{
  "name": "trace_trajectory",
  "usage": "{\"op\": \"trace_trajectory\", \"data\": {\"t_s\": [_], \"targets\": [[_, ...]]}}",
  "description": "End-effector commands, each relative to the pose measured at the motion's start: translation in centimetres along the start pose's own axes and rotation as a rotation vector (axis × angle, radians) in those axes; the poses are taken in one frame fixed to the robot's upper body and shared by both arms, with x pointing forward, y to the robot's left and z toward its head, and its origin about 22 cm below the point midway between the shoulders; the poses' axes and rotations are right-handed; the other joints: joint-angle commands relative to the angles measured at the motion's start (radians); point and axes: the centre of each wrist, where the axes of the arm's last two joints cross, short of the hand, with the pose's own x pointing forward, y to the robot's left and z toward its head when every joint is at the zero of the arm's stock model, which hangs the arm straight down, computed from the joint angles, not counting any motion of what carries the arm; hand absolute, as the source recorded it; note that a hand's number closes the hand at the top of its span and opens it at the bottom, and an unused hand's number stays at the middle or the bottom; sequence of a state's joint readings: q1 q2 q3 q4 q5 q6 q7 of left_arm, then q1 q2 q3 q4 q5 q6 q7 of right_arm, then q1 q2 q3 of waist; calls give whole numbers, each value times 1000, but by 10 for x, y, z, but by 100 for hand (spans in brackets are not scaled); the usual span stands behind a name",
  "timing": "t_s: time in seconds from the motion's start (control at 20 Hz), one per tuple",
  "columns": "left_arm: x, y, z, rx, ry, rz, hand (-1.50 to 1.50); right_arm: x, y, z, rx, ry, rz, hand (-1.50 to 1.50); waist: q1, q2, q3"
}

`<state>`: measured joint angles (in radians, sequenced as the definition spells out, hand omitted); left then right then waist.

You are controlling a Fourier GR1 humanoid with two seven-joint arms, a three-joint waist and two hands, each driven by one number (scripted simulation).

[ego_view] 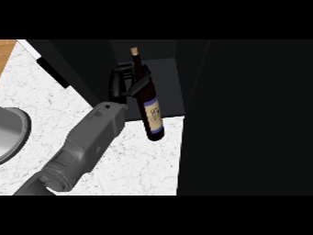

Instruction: Pick up the wine, place it into the cabinet and close the cabinet

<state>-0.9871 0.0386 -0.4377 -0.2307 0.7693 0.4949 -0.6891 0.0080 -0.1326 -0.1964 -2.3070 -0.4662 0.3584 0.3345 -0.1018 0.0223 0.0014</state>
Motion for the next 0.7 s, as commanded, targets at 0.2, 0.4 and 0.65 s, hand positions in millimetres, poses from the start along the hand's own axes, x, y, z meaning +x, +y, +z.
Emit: {"op": "trace_trajectory", "data": {"t_s": [0.2, 0.4, 0.65], "targets": [[-9, -8, 10, -40, 27, -11, 150, -9, 0, -4, -6, 3, -27, -150, -4, 13, -3], [-6, -7, 4, -18, 25, -8, 150, 0, 4, 0, 21, 9, -12, -150, -17, 16, -4], [15, -14, -12, -9, 13, -10, 150, -7, -2, 3, 13, 16, -12, -150, -6, 17, -3]]}}
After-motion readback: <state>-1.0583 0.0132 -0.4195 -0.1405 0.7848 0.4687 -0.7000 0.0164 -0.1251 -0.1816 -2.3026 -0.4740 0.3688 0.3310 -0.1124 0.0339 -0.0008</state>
